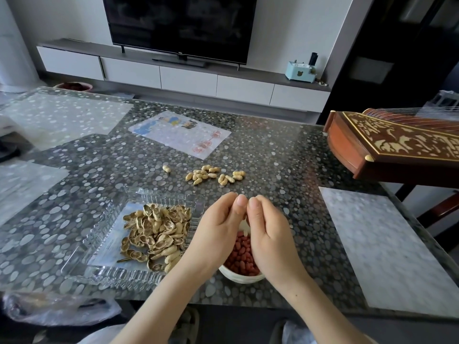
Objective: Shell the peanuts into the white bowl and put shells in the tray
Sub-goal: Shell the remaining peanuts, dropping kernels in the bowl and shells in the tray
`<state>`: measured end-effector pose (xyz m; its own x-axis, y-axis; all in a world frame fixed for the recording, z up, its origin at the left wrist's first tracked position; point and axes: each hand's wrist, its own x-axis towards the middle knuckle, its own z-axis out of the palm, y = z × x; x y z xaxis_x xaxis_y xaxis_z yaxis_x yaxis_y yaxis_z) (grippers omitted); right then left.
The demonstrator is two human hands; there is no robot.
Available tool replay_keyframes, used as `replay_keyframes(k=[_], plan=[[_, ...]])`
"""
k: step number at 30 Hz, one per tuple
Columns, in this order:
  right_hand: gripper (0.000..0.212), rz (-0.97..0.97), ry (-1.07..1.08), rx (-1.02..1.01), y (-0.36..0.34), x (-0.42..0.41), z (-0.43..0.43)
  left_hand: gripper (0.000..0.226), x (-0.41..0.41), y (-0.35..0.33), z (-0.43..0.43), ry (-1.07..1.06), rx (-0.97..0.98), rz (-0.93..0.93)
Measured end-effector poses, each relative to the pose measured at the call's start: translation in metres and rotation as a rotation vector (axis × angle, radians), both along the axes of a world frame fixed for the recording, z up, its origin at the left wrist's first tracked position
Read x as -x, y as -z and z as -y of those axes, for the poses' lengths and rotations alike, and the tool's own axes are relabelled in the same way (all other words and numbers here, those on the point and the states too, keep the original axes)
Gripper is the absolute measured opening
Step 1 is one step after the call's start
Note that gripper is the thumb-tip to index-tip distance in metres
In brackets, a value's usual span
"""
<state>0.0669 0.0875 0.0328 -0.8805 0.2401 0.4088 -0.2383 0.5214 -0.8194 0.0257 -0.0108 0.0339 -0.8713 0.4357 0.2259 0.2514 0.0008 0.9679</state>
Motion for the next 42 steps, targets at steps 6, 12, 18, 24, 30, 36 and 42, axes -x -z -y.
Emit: replay_keyframes(k=[6,12,18,24,30,36,42], plan=[[0.037,0.007,0.115,-0.022,0.005,-0.001,0.001,0.036,-0.004,0.004,-0.003,0.007,0.012,-0.035],[0.040,0.051,0.176,0.097,0.004,-0.004,0.004,0.036,-0.006,0.006,-0.005,-0.001,0.046,-0.057],[0.045,0.089,0.190,0.167,0.004,-0.004,0.005,0.036,-0.008,0.006,-0.008,-0.027,0.076,-0.071],[0.031,0.083,-0.028,0.023,0.006,-0.007,0.002,0.038,0.002,0.005,0.000,0.074,-0.083,0.186],[0.031,0.016,-0.019,0.022,0.004,-0.006,0.002,0.042,-0.004,0.002,-0.004,-0.025,-0.038,-0.028],[0.035,0.029,0.033,0.048,0.011,-0.004,0.003,0.037,-0.006,0.006,-0.006,-0.093,0.081,-0.199],[0.041,0.125,0.125,0.162,0.015,-0.002,0.006,0.037,-0.007,0.011,-0.007,-0.105,0.145,-0.202]])
